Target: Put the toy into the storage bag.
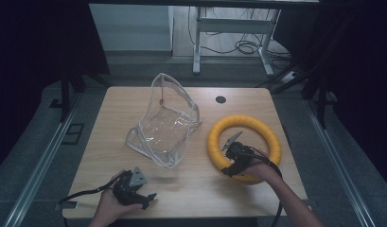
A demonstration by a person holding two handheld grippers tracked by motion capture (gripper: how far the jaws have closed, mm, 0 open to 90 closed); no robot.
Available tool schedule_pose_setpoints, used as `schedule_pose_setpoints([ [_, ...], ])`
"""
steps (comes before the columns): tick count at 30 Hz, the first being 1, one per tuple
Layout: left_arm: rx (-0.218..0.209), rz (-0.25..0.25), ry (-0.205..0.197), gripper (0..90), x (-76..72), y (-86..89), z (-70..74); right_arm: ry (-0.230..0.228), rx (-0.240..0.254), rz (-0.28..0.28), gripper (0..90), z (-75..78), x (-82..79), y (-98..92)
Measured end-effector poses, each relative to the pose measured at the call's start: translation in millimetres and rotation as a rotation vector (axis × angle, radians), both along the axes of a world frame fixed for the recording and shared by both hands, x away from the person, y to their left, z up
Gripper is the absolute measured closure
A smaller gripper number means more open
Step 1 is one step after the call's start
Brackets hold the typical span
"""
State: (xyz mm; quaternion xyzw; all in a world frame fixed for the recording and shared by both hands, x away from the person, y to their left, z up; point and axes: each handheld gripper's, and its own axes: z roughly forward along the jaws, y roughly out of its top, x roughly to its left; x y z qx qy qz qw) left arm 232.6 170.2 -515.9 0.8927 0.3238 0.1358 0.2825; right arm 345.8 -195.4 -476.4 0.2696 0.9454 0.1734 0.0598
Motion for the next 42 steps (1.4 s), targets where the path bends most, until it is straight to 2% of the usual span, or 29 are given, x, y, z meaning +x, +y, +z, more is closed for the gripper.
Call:
schedule_pose_setpoints([
  [6, 0.002, 0.0, 0.0, 13.7, 0.0, 0.0, -0.1, 0.025, -0.037, 0.011, 30.1, -9.9, -0.4, 6.6],
  [13, 0.004, -0.002, 0.004, 13.7, 0.1, -0.6, -0.8, 0.032, -0.054, 0.021, 30.0, -18.2, 1.6, 10.0],
  [17, 0.005, -0.003, 0.005, 13.7, 0.2, -0.8, -1.2, 0.038, -0.081, 0.021, 30.9, -22.7, 3.2, 14.2],
  [24, 0.002, -0.002, 0.003, 13.7, 0.2, -0.8, -1.1, 0.05, -0.112, 0.018, 38.9, -26.4, 4.9, 17.3],
  [25, 0.0, -0.001, 0.003, 13.7, 0.0, -0.8, -0.9, 0.05, -0.112, 0.018, 38.9, -26.4, 4.9, 17.3],
  [27, 0.0, 0.0, 0.002, 13.7, 0.0, -0.8, -0.7, 0.046, -0.122, 0.005, 48.1, -25.3, 6.1, 16.7],
  [30, -0.001, -0.001, 0.003, 13.7, 0.0, -0.9, -0.9, 0.062, -0.116, -0.009, 48.8, -25.1, 8.1, 15.5],
  [33, 0.0, -0.001, 0.003, 13.7, 0.3, -1.0, -1.2, 0.074, -0.127, 0.001, 49.3, -24.5, 9.7, 16.5],
  [39, 0.001, -0.002, 0.004, 13.7, 0.5, -1.3, -1.6, 0.063, -0.131, 0.011, 49.7, -21.0, 9.2, 14.9],
  [42, 0.0, -0.001, 0.004, 13.7, 0.6, -1.4, -1.7, 0.053, -0.116, 0.014, 50.0, -14.5, 7.8, 11.9],
])
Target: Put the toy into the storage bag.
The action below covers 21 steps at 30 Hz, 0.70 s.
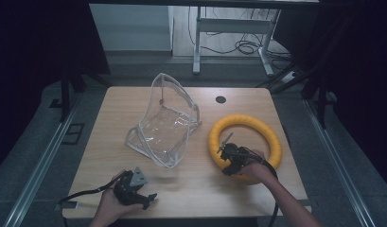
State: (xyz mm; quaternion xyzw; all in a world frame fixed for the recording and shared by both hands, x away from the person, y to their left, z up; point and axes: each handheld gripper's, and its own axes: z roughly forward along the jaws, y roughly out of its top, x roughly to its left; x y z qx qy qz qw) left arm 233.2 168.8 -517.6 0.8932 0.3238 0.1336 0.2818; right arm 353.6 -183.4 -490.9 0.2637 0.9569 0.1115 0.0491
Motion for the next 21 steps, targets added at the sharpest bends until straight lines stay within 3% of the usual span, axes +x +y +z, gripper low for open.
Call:
schedule_pose_setpoints([
  [16, 0.001, 0.0, 0.002, 13.7, 0.1, -0.2, -0.2, -0.099, 0.043, 0.0, 50.4, 38.8, -2.2, -11.1],
  [21, 0.002, 0.0, 0.001, 13.7, 0.0, -0.2, -0.3, -0.135, 0.092, -0.005, 50.5, 53.5, -4.6, -10.8],
])
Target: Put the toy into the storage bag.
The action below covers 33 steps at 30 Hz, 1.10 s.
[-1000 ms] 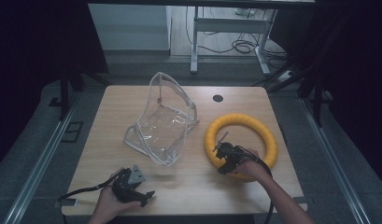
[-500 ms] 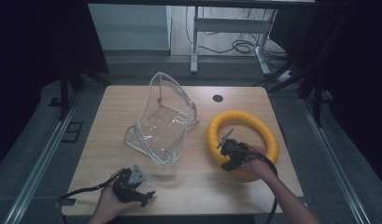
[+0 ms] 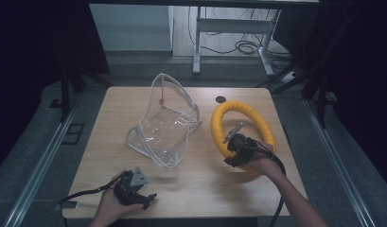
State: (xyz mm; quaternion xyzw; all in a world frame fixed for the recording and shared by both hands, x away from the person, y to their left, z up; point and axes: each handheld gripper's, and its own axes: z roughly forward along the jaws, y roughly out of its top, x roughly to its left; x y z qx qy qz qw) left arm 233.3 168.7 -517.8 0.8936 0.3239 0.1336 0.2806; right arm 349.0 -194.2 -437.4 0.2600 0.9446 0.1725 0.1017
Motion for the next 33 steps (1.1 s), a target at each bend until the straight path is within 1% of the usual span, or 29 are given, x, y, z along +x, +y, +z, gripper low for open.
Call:
schedule_pose_setpoints([
  [2, 0.001, -0.001, -0.002, 13.7, 0.1, 0.2, 0.2, -0.007, 0.008, -0.001, 50.5, 1.8, -0.5, 0.1],
  [3, 0.001, 0.0, -0.003, 13.7, 0.1, 0.3, 0.3, -0.022, 0.023, -0.003, 50.5, 5.4, -2.0, 0.6],
  [8, 0.002, -0.001, -0.002, 13.7, 0.1, 0.0, 0.0, -0.047, 0.058, -0.001, 50.5, 13.7, -5.1, 0.0],
  [13, 0.004, -0.003, -0.004, 13.7, 0.4, 0.1, -0.1, -0.092, 0.107, -0.003, 50.5, 27.3, -8.4, -0.8],
  [14, 0.004, -0.003, -0.004, 13.7, 0.4, 0.1, -0.1, -0.092, 0.107, -0.003, 50.5, 27.3, -8.4, -0.8],
  [15, 0.002, -0.002, -0.004, 13.7, 0.3, 0.3, 0.2, -0.118, 0.133, -0.001, 50.5, 33.2, -9.9, -0.8],
  [17, 0.004, -0.003, -0.005, 13.7, 0.3, 0.6, 0.5, -0.134, 0.147, 0.0, 50.5, 37.9, -11.3, -0.8],
  [18, 0.005, -0.004, -0.006, 13.7, 0.3, 0.6, 0.5, -0.146, 0.162, -0.003, 50.5, 40.5, -11.7, -0.9],
  [20, 0.005, -0.004, -0.006, 13.7, 0.3, 0.6, 0.5, -0.149, 0.172, -0.002, 50.5, 43.1, -12.3, -1.1],
  [21, 0.005, -0.004, -0.005, 13.7, 0.3, 0.6, 0.5, -0.17, 0.193, -0.003, 50.5, 48.1, -13.1, -1.4],
  [22, 0.005, -0.004, -0.005, 13.7, 0.3, 0.6, 0.5, -0.17, 0.193, -0.003, 50.5, 48.1, -13.1, -1.4],
  [23, 0.005, -0.004, -0.006, 13.7, 0.4, 0.6, 0.4, -0.185, 0.216, 0.002, 50.5, 53.5, -14.7, -1.5],
  [25, 0.005, -0.004, -0.006, 13.7, 0.4, 0.6, 0.4, -0.19, 0.223, 0.002, 50.5, 55.3, -15.4, -1.4],
  [26, 0.003, -0.003, -0.007, 13.7, 0.3, 0.6, 0.6, -0.2, 0.248, 0.004, 50.5, 59.6, -17.0, -1.4],
  [27, 0.002, -0.002, -0.008, 13.7, 0.2, 0.6, 0.6, -0.208, 0.262, 0.007, 50.5, 61.7, -17.5, -1.7],
  [28, 0.002, -0.002, -0.008, 13.7, 0.2, 0.6, 0.6, -0.208, 0.262, 0.007, 50.5, 61.7, -17.5, -1.7],
  [29, -0.001, 0.0, -0.008, 13.7, 0.1, 0.5, 0.4, -0.217, 0.286, 0.015, 50.4, 64.9, -18.4, -1.9],
  [33, -0.002, 0.0, -0.008, 13.7, 0.2, 0.4, 0.3, -0.225, 0.334, 0.013, 50.4, 69.4, -19.2, -2.7],
])
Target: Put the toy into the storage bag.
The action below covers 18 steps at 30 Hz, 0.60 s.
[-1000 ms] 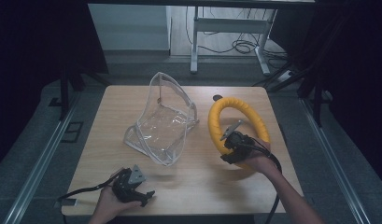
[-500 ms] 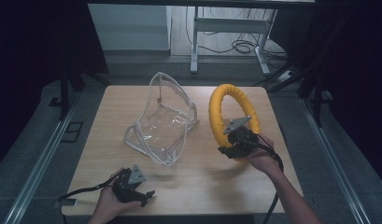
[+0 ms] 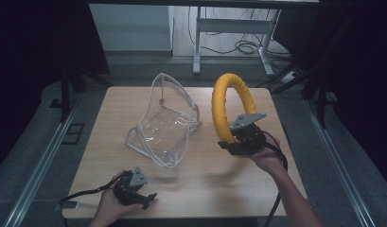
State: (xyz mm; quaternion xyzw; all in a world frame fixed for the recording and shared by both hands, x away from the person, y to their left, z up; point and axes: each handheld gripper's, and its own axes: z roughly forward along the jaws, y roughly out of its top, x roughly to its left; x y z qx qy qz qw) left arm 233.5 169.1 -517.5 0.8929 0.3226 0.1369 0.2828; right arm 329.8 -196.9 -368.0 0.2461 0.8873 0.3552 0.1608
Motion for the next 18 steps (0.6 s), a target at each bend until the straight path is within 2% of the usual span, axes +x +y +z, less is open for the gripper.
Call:
schedule_pose_setpoints([
  [8, -0.001, 0.0, 0.0, 13.7, -0.1, 0.1, 0.2, -0.033, 0.066, 0.013, 50.3, 7.3, -0.5, 0.4],
  [10, -0.001, 0.0, 0.0, 13.7, 0.0, 0.0, 0.2, -0.036, 0.069, 0.018, 50.3, 8.4, -0.7, 0.5],
  [18, -0.002, -0.002, 0.006, 13.7, -0.1, -0.8, -0.6, -0.059, 0.144, 0.037, 50.2, 17.4, -5.4, 0.9],
])
